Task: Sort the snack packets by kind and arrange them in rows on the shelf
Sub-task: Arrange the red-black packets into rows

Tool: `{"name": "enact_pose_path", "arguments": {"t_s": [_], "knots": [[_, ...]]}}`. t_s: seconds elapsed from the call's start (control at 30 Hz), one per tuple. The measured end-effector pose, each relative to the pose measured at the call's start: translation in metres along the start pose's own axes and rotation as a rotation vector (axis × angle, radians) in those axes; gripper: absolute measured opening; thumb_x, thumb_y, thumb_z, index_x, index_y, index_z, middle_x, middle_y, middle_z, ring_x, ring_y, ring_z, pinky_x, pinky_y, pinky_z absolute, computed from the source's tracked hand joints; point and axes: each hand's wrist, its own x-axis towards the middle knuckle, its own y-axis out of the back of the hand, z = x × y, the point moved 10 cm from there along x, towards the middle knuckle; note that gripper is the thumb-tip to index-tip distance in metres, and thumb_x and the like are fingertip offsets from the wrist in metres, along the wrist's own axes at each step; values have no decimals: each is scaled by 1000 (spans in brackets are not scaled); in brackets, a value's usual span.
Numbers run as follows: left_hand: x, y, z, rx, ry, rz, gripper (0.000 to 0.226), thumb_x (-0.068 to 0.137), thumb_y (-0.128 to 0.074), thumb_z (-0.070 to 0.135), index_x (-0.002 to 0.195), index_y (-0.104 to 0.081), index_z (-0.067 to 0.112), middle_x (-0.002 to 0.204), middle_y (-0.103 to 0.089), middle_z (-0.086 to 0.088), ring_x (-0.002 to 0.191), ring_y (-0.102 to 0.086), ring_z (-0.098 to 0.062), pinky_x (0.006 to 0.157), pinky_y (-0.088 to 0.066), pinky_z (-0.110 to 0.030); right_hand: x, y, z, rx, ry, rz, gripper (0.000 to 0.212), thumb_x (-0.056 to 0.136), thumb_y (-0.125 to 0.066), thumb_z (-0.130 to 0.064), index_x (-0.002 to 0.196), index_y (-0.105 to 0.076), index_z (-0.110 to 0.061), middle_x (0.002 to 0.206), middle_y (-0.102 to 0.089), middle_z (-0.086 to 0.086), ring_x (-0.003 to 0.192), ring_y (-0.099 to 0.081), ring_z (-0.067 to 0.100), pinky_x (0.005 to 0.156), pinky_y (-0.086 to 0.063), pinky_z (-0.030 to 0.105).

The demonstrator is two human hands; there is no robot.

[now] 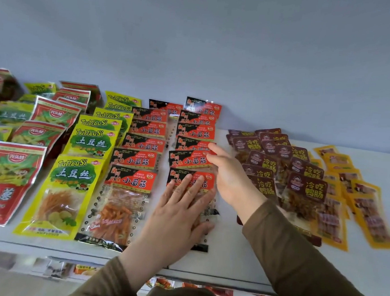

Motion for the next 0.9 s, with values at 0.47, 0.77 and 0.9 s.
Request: {"name": "enact_pose_path", "arguments": {"t_s": [0.47,0.77,0.9], "knots": [[16,-1,4,17,-20,-11,62,101,-11,70,159,-3,50,170,12,8,154,26,-19,124,9,-56,63,-7,-56,-80,80,32,40,101,-56,-23,138,-46,-31,123,-65,3,105,-67,23,80,-56,43],[18,-1,-3,11,-7,-17,63,100,-9,71,158,-3,51,170,13,9,153,27,-16,125,8,-54,67,-11,-55,-132,97,-9,58,98,-58,-23,150,-36,-35,141,-57,5,121,-60,26,94,-53,48],[18,2,-1,-14,-17,-29,66,97,-6,72,159,-5,50,169,15,9,152,28,-18,125,8,-55,48,0,-70,-138,149,10,24,105,-50,-16,121,-47,-32,100,-62,-10,82,-60,0,63,-44,19]]}}
